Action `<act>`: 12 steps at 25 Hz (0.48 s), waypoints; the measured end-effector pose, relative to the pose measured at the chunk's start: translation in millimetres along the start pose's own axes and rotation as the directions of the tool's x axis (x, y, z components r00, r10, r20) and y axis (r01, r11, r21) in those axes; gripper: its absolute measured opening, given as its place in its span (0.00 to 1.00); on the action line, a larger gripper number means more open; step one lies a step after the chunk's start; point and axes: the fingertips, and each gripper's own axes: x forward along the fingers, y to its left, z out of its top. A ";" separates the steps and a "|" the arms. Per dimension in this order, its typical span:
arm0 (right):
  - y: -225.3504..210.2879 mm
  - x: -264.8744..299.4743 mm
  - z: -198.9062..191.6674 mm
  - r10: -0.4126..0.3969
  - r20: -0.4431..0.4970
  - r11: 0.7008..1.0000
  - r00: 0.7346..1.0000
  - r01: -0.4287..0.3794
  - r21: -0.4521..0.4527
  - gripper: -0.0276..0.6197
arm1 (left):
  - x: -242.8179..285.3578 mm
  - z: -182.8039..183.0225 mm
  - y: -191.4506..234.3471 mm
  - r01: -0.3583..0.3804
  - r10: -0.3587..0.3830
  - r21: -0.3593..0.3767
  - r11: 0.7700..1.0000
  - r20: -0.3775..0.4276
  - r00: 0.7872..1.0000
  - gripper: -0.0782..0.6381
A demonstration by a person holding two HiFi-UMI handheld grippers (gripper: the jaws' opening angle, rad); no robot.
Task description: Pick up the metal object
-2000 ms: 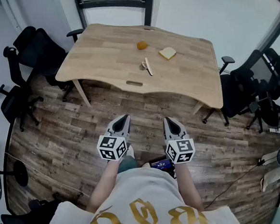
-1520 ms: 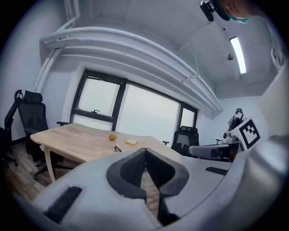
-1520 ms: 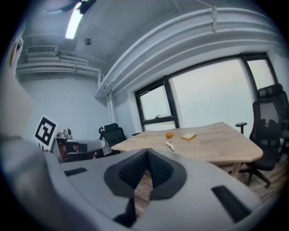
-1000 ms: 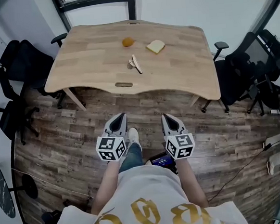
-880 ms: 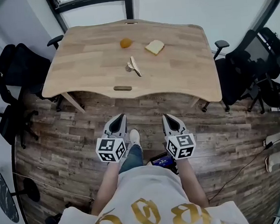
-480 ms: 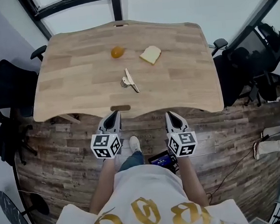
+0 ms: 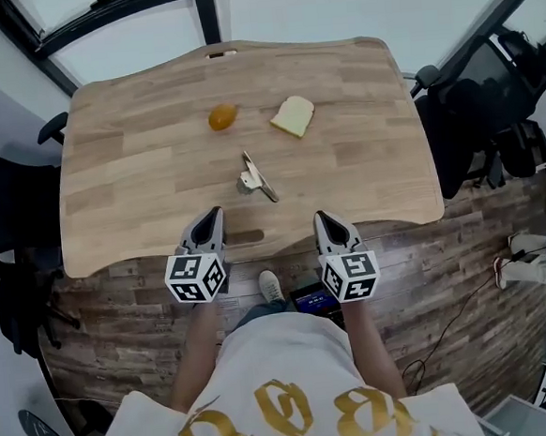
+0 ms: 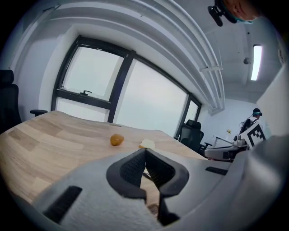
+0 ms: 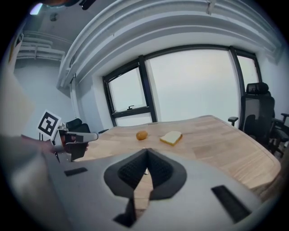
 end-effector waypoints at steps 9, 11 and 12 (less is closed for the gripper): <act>0.6 25.0 19.3 0.010 0.025 1.000 1.000 -0.010 -0.007 0.06 | 31.8 13.9 8.8 -0.002 0.002 -0.037 0.999 0.002 1.000 0.14; 3.0 36.3 25.3 0.031 0.036 0.999 0.999 -0.030 -0.021 0.06 | 38.2 16.2 10.9 -0.005 0.005 -0.034 0.999 -0.003 1.000 0.14; 2.9 42.4 28.1 0.039 0.040 0.999 0.998 -0.038 -0.024 0.06 | 41.3 18.4 12.4 -0.008 0.008 -0.029 1.000 -0.001 1.000 0.14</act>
